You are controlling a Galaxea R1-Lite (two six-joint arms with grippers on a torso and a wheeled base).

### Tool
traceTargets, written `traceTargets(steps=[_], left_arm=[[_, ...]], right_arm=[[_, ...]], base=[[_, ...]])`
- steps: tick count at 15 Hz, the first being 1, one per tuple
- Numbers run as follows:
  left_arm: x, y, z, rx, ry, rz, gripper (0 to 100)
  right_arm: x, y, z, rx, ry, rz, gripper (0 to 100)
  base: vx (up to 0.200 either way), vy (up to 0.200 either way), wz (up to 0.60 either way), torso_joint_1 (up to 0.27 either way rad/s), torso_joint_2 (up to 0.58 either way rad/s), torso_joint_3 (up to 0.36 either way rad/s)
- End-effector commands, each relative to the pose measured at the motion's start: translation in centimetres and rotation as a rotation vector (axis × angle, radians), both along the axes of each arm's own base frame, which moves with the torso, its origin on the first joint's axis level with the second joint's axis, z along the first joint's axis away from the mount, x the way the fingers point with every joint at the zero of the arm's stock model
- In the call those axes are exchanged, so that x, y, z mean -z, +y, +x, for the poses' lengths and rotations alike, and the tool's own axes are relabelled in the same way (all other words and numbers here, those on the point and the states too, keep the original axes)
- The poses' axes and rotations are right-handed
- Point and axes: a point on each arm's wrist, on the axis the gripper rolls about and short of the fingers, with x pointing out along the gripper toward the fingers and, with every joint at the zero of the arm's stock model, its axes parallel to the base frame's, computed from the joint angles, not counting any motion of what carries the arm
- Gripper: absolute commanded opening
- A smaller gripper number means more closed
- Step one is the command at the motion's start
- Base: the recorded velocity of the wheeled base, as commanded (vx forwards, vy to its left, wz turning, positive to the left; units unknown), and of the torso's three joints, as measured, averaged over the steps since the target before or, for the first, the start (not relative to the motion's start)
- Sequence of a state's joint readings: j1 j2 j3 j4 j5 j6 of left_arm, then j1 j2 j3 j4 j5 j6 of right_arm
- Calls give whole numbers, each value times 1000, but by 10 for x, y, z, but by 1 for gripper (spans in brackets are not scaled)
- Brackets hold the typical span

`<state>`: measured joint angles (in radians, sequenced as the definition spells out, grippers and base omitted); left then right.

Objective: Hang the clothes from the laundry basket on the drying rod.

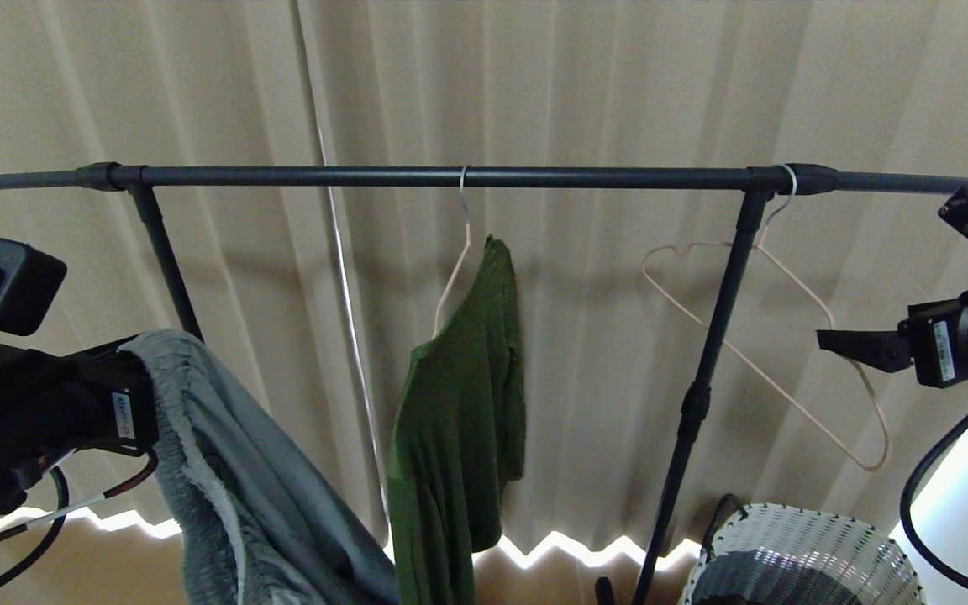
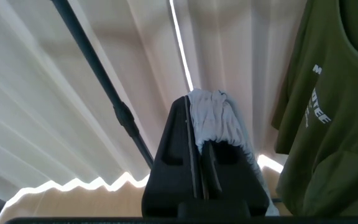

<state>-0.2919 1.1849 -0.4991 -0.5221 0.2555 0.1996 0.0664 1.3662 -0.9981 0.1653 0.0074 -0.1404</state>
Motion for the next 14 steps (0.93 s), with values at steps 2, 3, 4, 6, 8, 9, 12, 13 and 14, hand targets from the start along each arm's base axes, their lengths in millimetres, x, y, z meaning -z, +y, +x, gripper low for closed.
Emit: traceTargets(steps=[2, 3, 4, 6, 8, 9, 12, 13, 14], left_arm=[[1, 1, -2, -4, -1, 0, 0], [-1, 1, -3, -4, -10, -3, 0], [-2, 2, -4, -4, -13, -4, 0], [-2, 2, -5, -4, -19, -4, 0], [-2, 2, -5, -4, -20, -5, 0], [-2, 2, -5, -4, -20, -5, 0], [-1, 2, -5, -4, -17, -2, 0], [-1, 2, -5, -4, -17, -4, 0], [-1, 2, -5, -4, -17, -4, 0]], right_arm=[[19, 8, 42, 23, 112, 50, 100], [24, 9, 49, 30, 129, 49, 100], [28, 8, 52, 48, 143, 44, 100], [32, 8, 57, 75, 155, 36, 100], [30, 8, 57, 73, 138, 38, 100], [29, 9, 58, 73, 131, 38, 100], [29, 9, 61, 73, 117, 40, 0], [28, 9, 60, 71, 113, 41, 0], [27, 9, 59, 71, 110, 41, 0]], base=[[0, 0, 0, 0, 0, 0], [0, 0, 0, 0, 0, 0], [0, 0, 0, 0, 0, 0], [0, 0, 0, 0, 0, 0], [0, 0, 0, 0, 0, 0], [0, 0, 0, 0, 0, 0], [0, 0, 0, 0, 0, 0], [0, 0, 0, 0, 0, 0], [0, 0, 0, 0, 0, 0]])
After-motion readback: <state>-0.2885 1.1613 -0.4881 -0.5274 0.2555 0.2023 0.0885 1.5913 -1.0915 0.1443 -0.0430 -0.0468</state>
